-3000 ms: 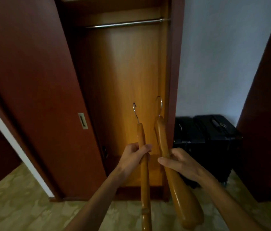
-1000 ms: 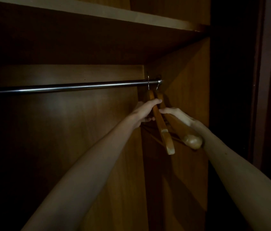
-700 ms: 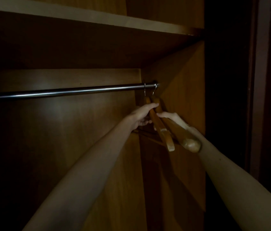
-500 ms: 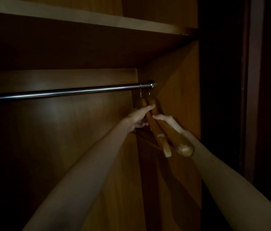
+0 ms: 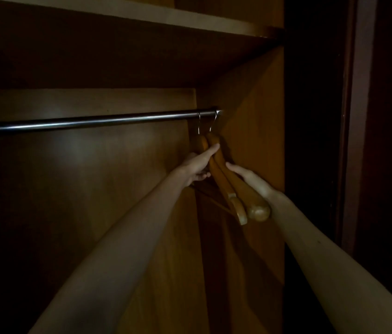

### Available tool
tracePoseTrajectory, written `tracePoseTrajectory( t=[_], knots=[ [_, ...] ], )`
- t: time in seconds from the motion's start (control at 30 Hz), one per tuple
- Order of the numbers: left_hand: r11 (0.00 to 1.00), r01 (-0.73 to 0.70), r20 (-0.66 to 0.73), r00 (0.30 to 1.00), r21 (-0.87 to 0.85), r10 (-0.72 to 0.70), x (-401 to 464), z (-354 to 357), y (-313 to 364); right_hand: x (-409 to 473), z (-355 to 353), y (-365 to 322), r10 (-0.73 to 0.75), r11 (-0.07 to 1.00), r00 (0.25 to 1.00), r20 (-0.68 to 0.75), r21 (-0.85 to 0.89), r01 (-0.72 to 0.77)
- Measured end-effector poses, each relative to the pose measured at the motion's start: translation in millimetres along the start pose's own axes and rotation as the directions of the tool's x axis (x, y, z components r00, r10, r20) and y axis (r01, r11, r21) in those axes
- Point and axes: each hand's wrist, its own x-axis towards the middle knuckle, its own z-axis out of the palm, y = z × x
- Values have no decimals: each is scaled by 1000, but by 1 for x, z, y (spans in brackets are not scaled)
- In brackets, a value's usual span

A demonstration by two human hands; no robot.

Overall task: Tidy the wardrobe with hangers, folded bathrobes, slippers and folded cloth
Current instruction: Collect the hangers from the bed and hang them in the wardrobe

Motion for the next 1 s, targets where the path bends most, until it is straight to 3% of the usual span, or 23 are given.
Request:
tracePoseTrajectory(
  t=[0.13, 0.27, 0.4, 0.63, 0.77, 0.87, 1.0],
  knots=[
    [997, -66, -144, 987, 45, 72, -10, 7, -14, -10, -4, 40, -63, 997, 997, 37, 37, 62],
    [963, -226, -275, 926, 145, 259, -29, 15, -32, -24, -3, 85, 56, 981, 998, -16, 185, -52],
    [946, -275, -376, 870, 170, 320, -64, 30, -67, -49, 1, 102, 137, 990, 984, -114, 34, -134],
    [950, -64, -230, 963, 305, 139, -152, 100, -200, -130, 2, 170, 230, 952, 968, -97, -181, -245],
    [934, 103, -103, 992, 343, -72, -221, 148, -285, -197, 9, 240, 370, 895, 928, -38, -253, -367],
    [911, 262, -29, 963, 318, -267, -266, 185, -339, -248, 9, 308, 492, 816, 870, -41, -327, -477],
    [839, 415, 147, 860, 352, -488, -310, 231, -396, -322, 4, 386, 594, 685, 793, -134, -432, -586]
  ],
)
